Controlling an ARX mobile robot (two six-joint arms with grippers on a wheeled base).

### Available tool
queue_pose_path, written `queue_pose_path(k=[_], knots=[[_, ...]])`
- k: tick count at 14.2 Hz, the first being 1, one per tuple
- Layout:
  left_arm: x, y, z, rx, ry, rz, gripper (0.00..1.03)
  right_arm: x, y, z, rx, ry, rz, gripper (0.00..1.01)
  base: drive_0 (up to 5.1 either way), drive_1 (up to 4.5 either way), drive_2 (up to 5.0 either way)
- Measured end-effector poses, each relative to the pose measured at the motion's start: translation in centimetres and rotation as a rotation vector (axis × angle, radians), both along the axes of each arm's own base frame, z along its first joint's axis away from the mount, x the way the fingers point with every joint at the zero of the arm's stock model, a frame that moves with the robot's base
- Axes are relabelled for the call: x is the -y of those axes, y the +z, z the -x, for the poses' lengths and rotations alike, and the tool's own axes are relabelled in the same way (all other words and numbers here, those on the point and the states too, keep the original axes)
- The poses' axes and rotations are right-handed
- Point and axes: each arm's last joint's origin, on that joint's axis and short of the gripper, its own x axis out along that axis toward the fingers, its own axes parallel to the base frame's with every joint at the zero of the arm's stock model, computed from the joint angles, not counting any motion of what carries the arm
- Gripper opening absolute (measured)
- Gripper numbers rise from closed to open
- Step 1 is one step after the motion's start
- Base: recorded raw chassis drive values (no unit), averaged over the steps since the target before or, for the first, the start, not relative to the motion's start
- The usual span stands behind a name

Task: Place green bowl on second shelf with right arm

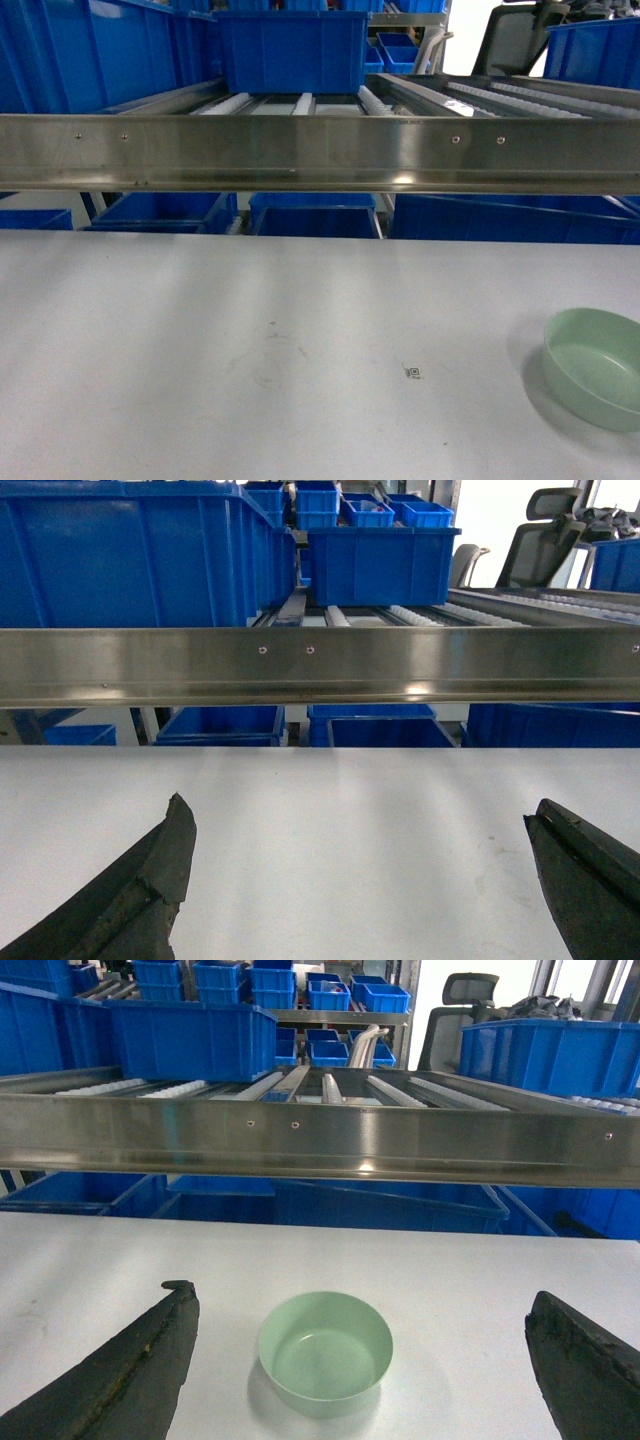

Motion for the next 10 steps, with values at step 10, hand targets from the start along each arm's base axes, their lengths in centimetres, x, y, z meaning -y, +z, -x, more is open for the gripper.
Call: queue_pose_path(k=[10], knots=[[0.0, 0.0, 0.0, 0.0, 0.0, 0.0, 0.98, 0.0, 0.0, 0.0, 0.0, 0.0, 0.0, 0.98, 0.0, 0.0, 0.0]])
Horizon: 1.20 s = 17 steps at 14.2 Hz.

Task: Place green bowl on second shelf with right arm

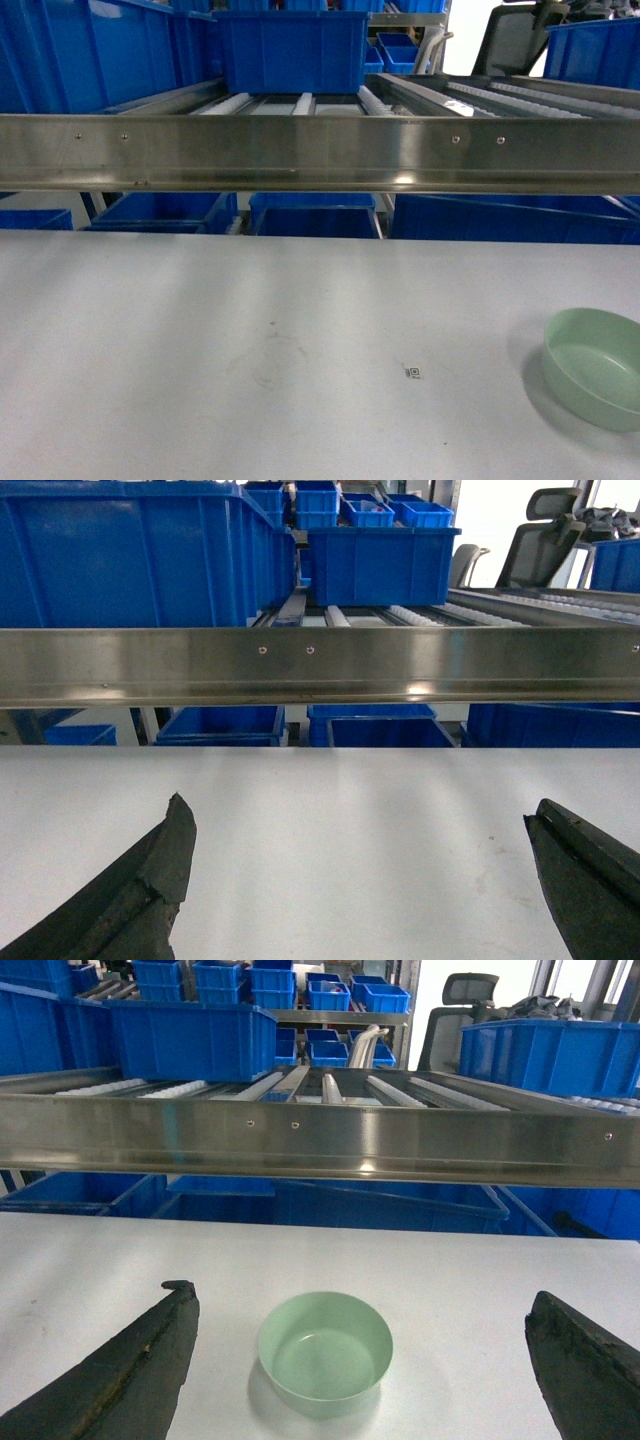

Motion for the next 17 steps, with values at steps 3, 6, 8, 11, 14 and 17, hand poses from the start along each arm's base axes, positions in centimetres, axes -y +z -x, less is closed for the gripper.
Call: queue_pose_path(k=[3, 6, 8, 11, 14, 17], knots=[[0.0, 0.0, 0.0, 0.0, 0.0, 0.0, 0.98, -0.3, 0.8, -0.5, 0.073, -0.003, 0.004, 0.98, 0.0, 0.0, 0.0], [0.0, 0.0, 0.0, 0.0, 0.0, 0.0, 0.98, -0.5, 0.7, -3.4, 0.042, 0.002, 0.047, 0.98, 0.0, 0.0, 0.0], [0.0, 0.0, 0.0, 0.0, 0.0, 0.0, 0.98, -0.1, 1.5, -6.7, -0.049, 0.034, 0.089, 0.98, 0.0, 0.0, 0.0], [0.0, 0.0, 0.0, 0.0, 0.0, 0.0, 0.98, 1.2, 2.5, -13.6, -0.239, 0.053, 0.173, 0.98, 0.0, 0.0, 0.0], [0.0, 0.0, 0.0, 0.0, 0.0, 0.0, 0.98, 2.2, 2.5, -18.4, -0.459, 0.091, 0.197, 0.98, 0.0, 0.0, 0.0], [0.0, 0.0, 0.0, 0.0, 0.0, 0.0, 0.98, 2.3, 2.6, -19.9, -0.517, 0.114, 0.194, 0.98, 0.0, 0.0, 0.0]])
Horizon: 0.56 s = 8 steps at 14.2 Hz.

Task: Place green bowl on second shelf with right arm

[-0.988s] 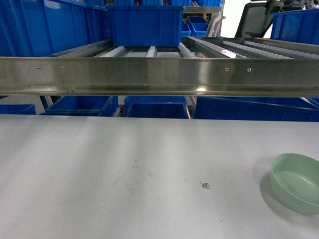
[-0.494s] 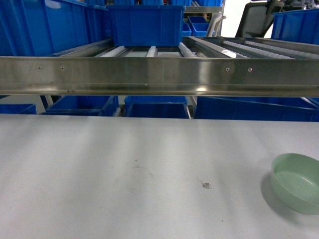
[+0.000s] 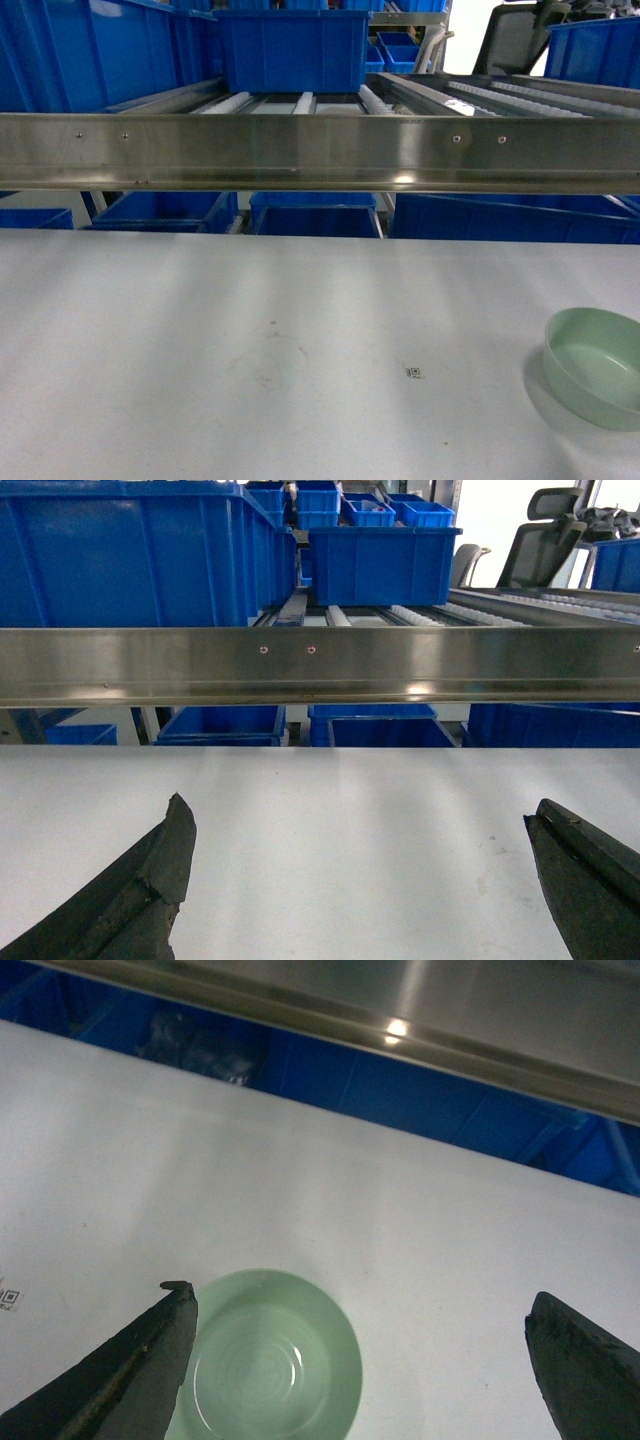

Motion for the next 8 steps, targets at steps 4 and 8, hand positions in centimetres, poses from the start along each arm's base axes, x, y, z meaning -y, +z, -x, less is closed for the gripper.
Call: queue_pose_path(k=[4, 8], knots=[[0.0, 0.0, 0.0, 0.0, 0.0, 0.0, 0.98, 0.1, 0.4, -1.7, -0.068, 0.019, 0.005, 0.98, 0.0, 0.0, 0.0], [0.0, 0.0, 0.0, 0.0, 0.0, 0.0, 0.98, 0.3, 0.5, -3.1, -0.133, 0.025, 0.024, 0.98, 0.0, 0.0, 0.0]])
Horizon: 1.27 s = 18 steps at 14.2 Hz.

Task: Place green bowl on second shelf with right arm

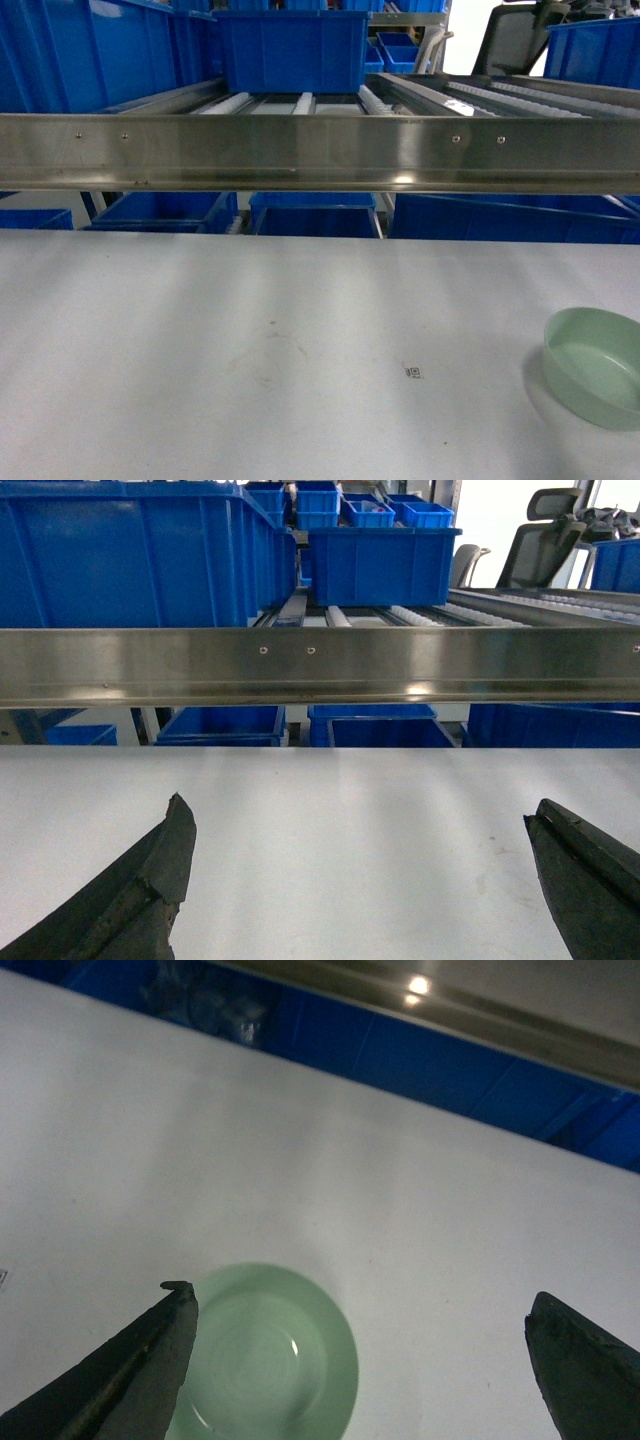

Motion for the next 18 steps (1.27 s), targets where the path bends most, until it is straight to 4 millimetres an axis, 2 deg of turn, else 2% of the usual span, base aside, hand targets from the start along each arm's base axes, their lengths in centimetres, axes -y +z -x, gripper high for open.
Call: queue_pose_path(k=[1, 2, 3, 5, 14, 15, 16, 17, 18], knots=[[0.0, 0.0, 0.0, 0.0, 0.0, 0.0, 0.98, 0.0, -0.7, -0.1, -0.051, 0.011, 0.008, 0.98, 0.0, 0.0, 0.0], [0.0, 0.0, 0.0, 0.0, 0.0, 0.0, 0.98, 0.4, -3.7, 0.6, -0.214, 0.049, 0.058, 0.98, 0.0, 0.0, 0.0], [0.0, 0.0, 0.0, 0.0, 0.0, 0.0, 0.98, 1.0, -6.2, 1.6, -0.281, 0.048, 0.069, 0.98, 0.0, 0.0, 0.0], [0.0, 0.0, 0.0, 0.0, 0.0, 0.0, 0.98, 1.5, -9.6, 0.8, -0.358, 0.016, 0.067, 0.98, 0.0, 0.0, 0.0], [0.0, 0.0, 0.0, 0.0, 0.0, 0.0, 0.98, 2.0, -10.7, -2.4, -0.367, -0.055, 0.026, 0.97, 0.0, 0.0, 0.0], [0.0, 0.0, 0.0, 0.0, 0.0, 0.0, 0.98, 2.0, -10.9, -2.6, -0.37, -0.059, 0.024, 0.89, 0.0, 0.0, 0.0], [0.0, 0.0, 0.0, 0.0, 0.0, 0.0, 0.98, 2.0, -11.2, -2.8, -0.375, -0.065, 0.017, 0.76, 0.0, 0.0, 0.0], [0.0, 0.0, 0.0, 0.0, 0.0, 0.0, 0.98, 2.1, -11.4, -3.0, -0.375, -0.07, 0.013, 0.75, 0.0, 0.0, 0.0], [0.0, 0.0, 0.0, 0.0, 0.0, 0.0, 0.98, 2.1, -11.7, -3.0, -0.383, -0.077, 0.007, 0.68, 0.0, 0.0, 0.0]])
